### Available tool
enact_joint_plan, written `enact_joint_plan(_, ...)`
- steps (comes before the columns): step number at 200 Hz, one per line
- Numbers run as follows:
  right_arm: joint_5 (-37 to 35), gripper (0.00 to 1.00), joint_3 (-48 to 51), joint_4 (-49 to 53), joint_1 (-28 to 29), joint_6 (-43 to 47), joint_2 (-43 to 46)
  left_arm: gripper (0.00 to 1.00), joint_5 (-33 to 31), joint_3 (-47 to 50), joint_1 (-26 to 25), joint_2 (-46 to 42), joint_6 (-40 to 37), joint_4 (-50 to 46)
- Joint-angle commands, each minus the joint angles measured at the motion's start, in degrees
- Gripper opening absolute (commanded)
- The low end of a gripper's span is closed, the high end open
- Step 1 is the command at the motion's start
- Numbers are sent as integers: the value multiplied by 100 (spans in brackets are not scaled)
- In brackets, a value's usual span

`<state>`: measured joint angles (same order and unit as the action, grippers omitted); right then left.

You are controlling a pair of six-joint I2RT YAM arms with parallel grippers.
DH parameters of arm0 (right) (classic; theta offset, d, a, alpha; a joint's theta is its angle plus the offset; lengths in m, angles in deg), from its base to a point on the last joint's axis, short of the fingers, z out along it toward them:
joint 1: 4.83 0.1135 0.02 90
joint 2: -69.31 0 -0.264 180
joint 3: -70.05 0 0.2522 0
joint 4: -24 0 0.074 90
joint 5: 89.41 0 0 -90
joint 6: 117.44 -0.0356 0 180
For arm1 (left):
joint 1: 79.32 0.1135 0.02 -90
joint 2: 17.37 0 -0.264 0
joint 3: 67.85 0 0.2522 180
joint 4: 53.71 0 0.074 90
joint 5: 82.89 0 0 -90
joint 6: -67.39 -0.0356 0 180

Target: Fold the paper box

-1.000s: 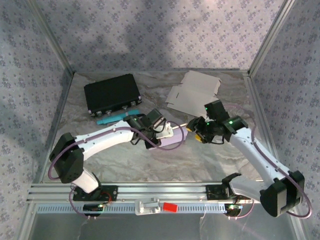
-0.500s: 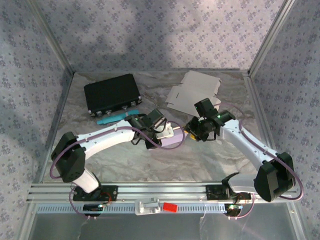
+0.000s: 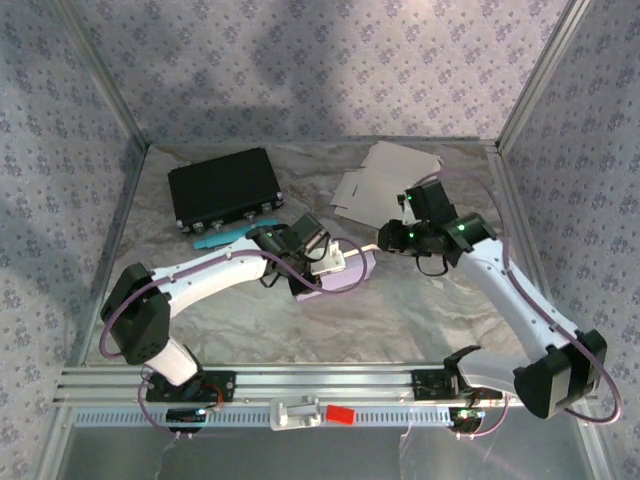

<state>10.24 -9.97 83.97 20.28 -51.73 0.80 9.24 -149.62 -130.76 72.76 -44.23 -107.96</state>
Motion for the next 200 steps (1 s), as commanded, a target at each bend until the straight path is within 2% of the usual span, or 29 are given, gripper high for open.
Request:
enact_joint_plan(1, 289, 28, -122, -13, -129, 2427, -104, 26, 245, -59, 79, -13, -181, -152)
enact_joint_plan(45, 660, 32, -848, 502, -238, 3646, -952, 26, 384, -62, 143, 13, -331, -233)
enact_joint_plan(65, 910, 32, -1099, 619, -196, 3743, -1204, 26, 419, -95, 187, 27, -346, -242)
enact_joint_plan(93, 838, 33, -1390, 988, -172, 3643, -1598, 26, 450, -164, 220, 86, -393, -304)
enact_joint_plan(124, 871, 34, -1194, 978, -198, 3631, -1484, 26, 456, -166, 246, 110, -420, -325)
enact_joint_plan(150, 770, 39, -1043, 1020, -148, 3581, -1393, 26, 478, -168, 282, 127, -445, -330)
enact_joint_plan(200, 609, 39, -779, 980, -102, 3625, -1243, 26, 490, -225, 301, 204, -522, -405)
